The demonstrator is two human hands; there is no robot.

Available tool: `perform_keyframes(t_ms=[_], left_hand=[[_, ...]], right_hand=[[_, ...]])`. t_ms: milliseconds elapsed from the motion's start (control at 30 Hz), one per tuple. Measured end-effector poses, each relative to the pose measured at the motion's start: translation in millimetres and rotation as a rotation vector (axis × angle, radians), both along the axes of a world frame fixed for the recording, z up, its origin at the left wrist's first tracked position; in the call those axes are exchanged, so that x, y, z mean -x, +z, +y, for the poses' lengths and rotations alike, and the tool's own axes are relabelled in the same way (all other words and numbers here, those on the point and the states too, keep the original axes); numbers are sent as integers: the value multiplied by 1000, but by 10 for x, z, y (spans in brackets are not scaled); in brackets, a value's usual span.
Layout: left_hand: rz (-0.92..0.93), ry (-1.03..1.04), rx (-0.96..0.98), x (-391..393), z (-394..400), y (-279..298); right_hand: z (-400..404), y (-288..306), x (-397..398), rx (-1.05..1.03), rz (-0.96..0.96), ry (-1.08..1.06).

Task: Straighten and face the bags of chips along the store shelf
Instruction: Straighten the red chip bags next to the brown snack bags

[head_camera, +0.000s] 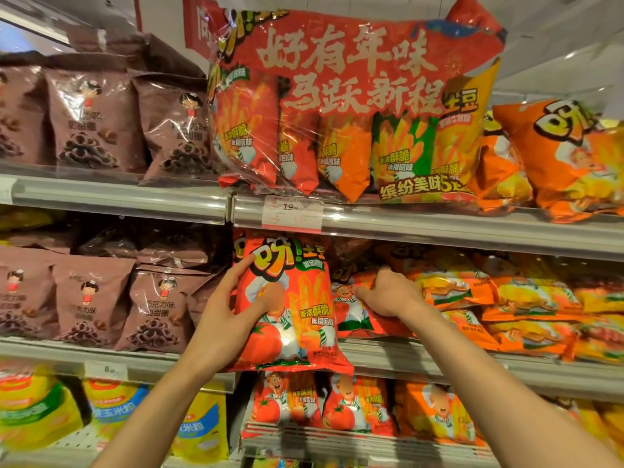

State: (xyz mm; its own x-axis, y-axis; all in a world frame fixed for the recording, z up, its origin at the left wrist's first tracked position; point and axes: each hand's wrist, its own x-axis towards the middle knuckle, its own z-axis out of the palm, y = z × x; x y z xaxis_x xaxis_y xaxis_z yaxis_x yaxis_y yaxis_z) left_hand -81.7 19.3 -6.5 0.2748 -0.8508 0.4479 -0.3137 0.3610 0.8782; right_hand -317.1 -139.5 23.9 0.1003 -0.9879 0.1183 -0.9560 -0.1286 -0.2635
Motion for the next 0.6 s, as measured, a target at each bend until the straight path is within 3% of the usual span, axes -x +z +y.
perform_keyframes(t_ms=[300, 600], left_hand=[[48, 6, -12, 2, -13, 1], [26, 2, -11, -17, -8, -11]], right_hand=[[-112, -120, 205, 85, -641, 42], [-31, -246, -63, 195, -821, 62]])
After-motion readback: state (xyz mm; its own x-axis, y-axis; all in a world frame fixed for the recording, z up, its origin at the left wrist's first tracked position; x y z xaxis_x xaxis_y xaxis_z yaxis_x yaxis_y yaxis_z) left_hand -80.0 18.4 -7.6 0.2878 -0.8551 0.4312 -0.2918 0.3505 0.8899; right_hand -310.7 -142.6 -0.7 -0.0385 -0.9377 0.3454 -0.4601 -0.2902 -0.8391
